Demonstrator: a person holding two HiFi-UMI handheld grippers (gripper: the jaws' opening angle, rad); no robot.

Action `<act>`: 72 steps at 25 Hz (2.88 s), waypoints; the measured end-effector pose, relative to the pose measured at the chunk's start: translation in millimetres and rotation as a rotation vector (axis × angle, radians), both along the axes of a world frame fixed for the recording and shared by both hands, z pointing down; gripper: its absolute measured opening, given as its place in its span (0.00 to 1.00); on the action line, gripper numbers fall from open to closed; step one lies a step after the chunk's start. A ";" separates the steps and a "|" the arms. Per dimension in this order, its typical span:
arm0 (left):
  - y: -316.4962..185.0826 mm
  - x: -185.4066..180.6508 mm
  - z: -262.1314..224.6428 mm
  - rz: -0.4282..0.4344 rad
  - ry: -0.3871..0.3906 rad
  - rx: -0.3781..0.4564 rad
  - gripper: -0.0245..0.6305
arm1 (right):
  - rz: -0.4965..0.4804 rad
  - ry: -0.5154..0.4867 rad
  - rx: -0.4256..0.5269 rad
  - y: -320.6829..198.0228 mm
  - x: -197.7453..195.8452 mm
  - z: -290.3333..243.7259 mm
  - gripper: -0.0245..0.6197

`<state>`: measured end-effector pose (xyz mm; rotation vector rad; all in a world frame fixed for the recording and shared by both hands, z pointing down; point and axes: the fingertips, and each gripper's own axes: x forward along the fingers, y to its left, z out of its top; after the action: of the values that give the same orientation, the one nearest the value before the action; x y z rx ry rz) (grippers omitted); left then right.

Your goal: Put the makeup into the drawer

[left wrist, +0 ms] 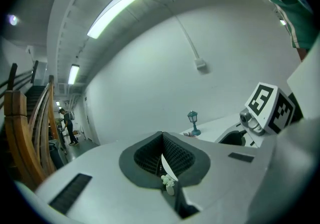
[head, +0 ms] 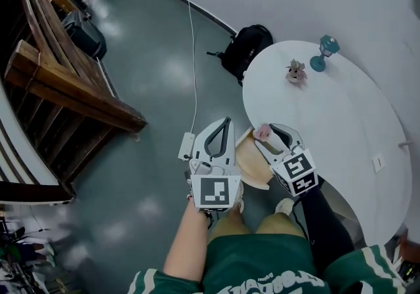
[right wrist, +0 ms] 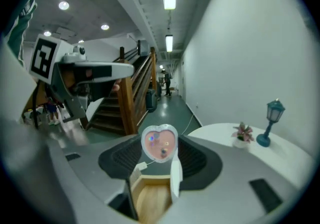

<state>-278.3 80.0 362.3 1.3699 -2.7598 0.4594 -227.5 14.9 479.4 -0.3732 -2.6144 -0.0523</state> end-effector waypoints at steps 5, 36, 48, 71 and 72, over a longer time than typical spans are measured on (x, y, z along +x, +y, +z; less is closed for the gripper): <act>19.4 -8.6 28.9 -0.016 0.027 -0.007 0.04 | -0.176 0.166 0.008 48.5 -1.9 78.3 0.40; 94.8 -35.9 159.2 -0.134 0.214 -0.116 0.04 | -0.349 0.677 0.192 67.6 -9.0 380.0 0.40; 95.5 -35.0 162.0 -0.135 0.214 -0.129 0.04 | -0.341 0.708 0.184 64.6 -4.2 397.7 0.41; 38.3 -38.5 38.7 -0.120 0.196 0.032 0.04 | 0.054 0.036 -0.015 20.3 -31.3 27.5 0.46; 34.6 -37.4 32.6 -0.119 0.190 0.035 0.04 | 0.066 0.003 -0.008 12.1 -31.3 9.7 0.46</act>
<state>-315.7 114.5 394.9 1.1791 -2.6858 0.2628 -258.9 27.0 489.1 -0.2899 -2.6223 -0.0188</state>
